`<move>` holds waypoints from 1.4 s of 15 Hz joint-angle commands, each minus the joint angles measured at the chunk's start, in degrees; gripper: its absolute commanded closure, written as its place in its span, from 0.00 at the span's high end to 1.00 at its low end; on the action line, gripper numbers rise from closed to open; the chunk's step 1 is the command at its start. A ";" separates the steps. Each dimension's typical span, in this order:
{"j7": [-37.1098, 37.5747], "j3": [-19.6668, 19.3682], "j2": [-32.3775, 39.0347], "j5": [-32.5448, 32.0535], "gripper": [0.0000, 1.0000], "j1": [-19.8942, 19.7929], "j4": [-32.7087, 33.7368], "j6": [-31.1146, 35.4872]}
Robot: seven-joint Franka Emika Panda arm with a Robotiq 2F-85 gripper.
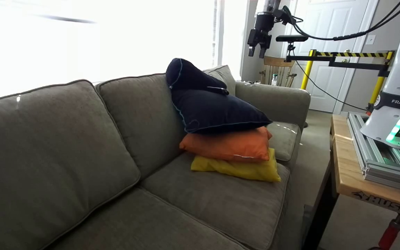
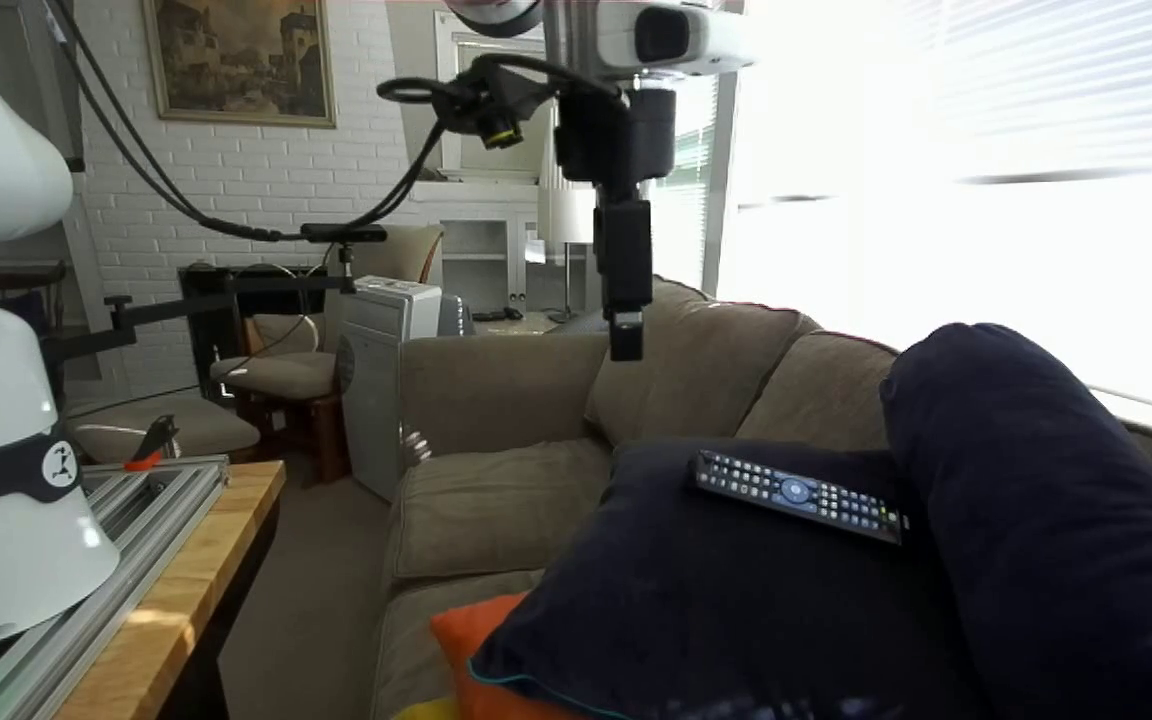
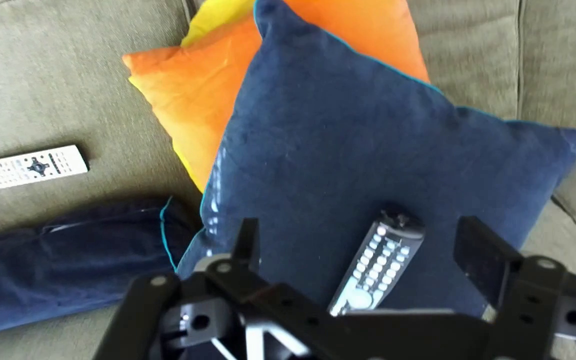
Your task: Press the button on the remote
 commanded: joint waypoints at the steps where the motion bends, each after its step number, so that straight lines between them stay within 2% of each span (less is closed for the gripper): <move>1: 4.11 0.44 4.23 5.82 1.00 -0.68 1.12 8.40; 5: 10.72 1.06 7.66 5.99 1.00 -0.85 1.34 14.20; 6: 14.36 1.12 8.71 3.11 1.00 -1.02 1.16 16.50; 9: 20.13 1.05 11.63 3.30 1.00 -0.79 2.24 17.01; 11: 17.17 1.75 13.32 8.57 1.00 -0.76 3.87 14.25; 15: 12.22 3.87 17.24 15.77 1.00 -1.23 6.84 14.09; 18: 7.92 5.61 20.35 18.80 1.00 -1.71 9.68 15.14; 21: 4.12 6.80 23.45 19.04 1.00 -2.26 12.58 16.86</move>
